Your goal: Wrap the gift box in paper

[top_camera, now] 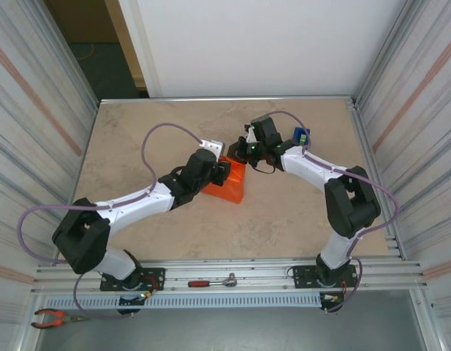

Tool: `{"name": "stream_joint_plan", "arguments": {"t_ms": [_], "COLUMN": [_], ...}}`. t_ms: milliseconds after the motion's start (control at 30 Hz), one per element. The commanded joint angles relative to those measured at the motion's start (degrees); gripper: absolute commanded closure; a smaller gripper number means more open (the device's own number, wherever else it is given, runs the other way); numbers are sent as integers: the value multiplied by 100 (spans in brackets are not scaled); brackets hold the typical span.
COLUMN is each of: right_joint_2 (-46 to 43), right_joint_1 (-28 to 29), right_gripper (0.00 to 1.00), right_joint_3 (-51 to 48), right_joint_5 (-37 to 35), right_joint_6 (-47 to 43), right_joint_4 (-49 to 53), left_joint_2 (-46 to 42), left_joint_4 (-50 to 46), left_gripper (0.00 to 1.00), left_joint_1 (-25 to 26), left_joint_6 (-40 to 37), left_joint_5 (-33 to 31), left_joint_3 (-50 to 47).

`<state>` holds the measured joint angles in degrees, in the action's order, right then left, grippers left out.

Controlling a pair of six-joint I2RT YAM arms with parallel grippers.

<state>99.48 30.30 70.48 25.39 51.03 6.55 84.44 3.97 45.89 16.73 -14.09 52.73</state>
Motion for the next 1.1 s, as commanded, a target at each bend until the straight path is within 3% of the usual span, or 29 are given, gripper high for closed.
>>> {"name": "stream_joint_plan", "arguments": {"t_ms": [0,1067], "right_joint_2": [-319,-1079], "right_joint_1": [-2,237], "right_gripper": [100,100], "right_joint_3": [-112,-914], "right_joint_5": [85,-249], "right_joint_6": [83,131], "right_joint_4": [134,394], "left_joint_2": [448,450], "left_joint_4": [-1315,-1258], "left_gripper": [55,55], "left_joint_1": [36,34], "left_joint_6": [370,542], "left_joint_5": [360,451], "left_joint_3": [-439,-508]}}
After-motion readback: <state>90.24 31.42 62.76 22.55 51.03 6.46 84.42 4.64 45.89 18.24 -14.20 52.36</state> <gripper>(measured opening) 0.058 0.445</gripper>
